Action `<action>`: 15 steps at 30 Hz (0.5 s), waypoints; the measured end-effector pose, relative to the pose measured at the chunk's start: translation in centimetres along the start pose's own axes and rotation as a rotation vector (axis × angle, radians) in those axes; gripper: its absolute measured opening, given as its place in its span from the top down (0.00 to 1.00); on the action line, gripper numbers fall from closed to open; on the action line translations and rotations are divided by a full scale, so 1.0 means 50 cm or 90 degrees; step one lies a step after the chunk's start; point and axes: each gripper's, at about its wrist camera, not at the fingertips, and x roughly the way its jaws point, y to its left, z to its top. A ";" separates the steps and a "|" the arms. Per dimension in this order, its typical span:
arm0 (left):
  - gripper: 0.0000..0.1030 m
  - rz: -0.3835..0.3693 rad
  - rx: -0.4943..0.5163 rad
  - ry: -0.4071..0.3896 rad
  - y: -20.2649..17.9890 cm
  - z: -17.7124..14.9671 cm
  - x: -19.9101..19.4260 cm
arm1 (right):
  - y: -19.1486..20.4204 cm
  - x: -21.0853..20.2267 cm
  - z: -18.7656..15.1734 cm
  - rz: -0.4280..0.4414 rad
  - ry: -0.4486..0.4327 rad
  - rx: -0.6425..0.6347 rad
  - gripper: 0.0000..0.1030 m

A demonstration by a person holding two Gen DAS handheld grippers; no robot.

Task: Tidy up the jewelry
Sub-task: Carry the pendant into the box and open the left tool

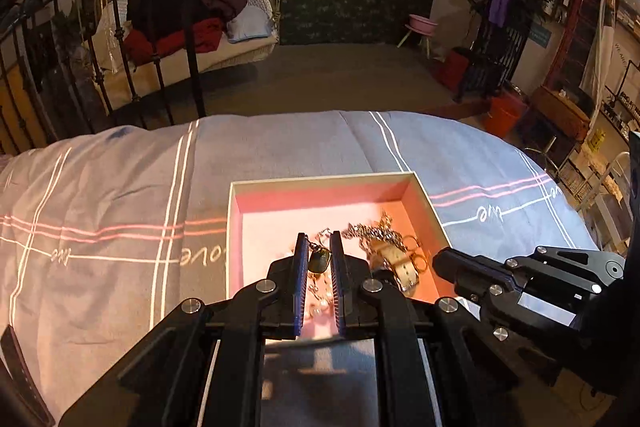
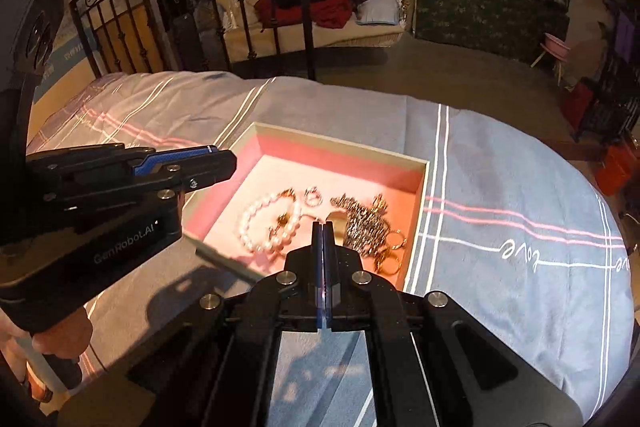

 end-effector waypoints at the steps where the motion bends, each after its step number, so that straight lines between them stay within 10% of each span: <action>1: 0.90 0.005 -0.001 0.004 0.000 0.013 0.006 | -0.005 0.002 0.013 -0.004 -0.006 0.006 0.99; 15: 0.90 0.030 -0.002 0.034 -0.001 0.030 0.059 | -0.023 0.037 0.047 -0.012 0.012 0.005 0.99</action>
